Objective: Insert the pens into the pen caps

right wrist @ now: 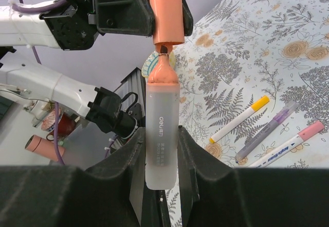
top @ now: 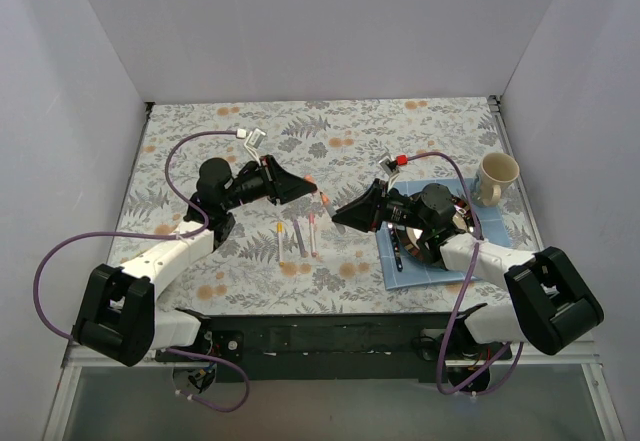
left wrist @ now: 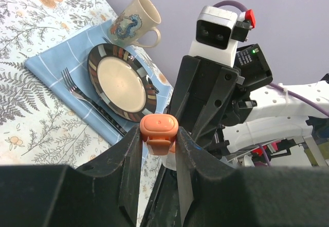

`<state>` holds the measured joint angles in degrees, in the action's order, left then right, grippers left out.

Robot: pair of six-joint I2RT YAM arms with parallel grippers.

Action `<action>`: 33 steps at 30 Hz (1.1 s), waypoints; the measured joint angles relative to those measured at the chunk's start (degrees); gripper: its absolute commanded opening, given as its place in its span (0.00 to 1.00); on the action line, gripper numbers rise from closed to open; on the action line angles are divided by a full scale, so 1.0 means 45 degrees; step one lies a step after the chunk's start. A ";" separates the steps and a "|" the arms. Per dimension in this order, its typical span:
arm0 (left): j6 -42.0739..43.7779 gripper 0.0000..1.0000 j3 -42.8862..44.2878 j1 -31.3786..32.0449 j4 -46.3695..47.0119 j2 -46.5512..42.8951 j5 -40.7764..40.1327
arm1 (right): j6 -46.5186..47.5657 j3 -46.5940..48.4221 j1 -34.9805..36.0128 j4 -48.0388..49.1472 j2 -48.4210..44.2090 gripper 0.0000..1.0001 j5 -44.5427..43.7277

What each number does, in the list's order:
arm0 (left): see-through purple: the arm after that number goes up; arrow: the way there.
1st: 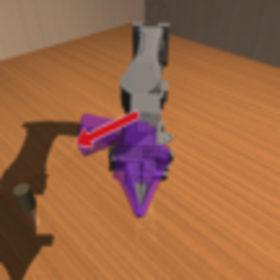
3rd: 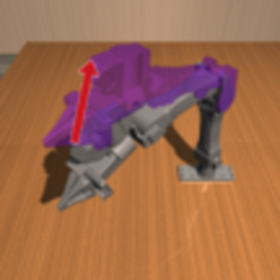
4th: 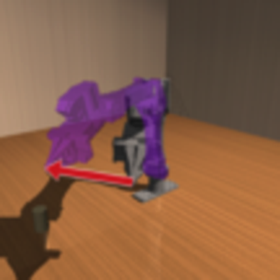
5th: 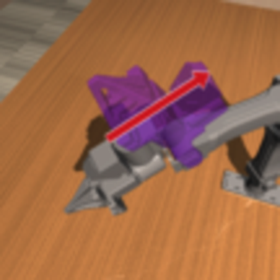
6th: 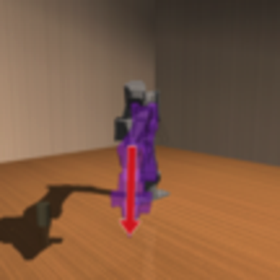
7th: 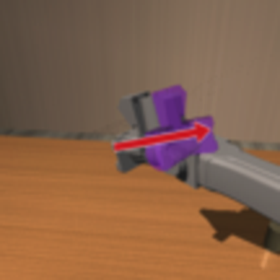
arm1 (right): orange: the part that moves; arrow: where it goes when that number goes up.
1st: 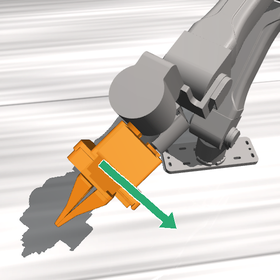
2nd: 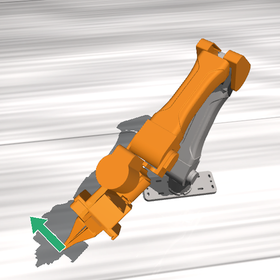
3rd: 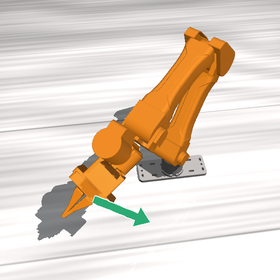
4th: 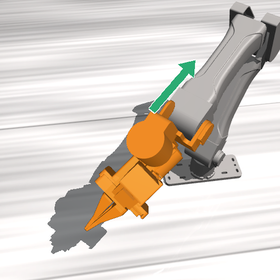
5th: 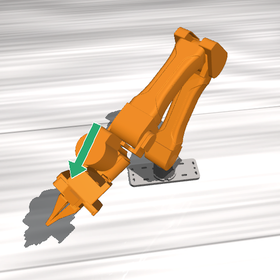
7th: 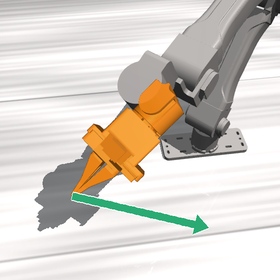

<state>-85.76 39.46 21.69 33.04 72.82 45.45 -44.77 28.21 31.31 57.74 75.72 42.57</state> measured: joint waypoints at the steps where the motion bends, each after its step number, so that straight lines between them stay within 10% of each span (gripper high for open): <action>1: -0.0005 0.00 0.0010 -0.0010 -0.0005 0.0000 -0.0010 | -0.0010 0.0000 0.0000 0.0029 -0.0005 0.01 0.0010; 33: -0.1613 0.13 -0.0748 -0.0049 0.3215 0.0665 0.1821 | -0.1263 0.0019 0.0306 0.1336 0.0345 0.01 0.0340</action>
<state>-93.01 36.10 21.47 47.51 75.81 53.65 -50.46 28.29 32.69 63.75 77.28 44.10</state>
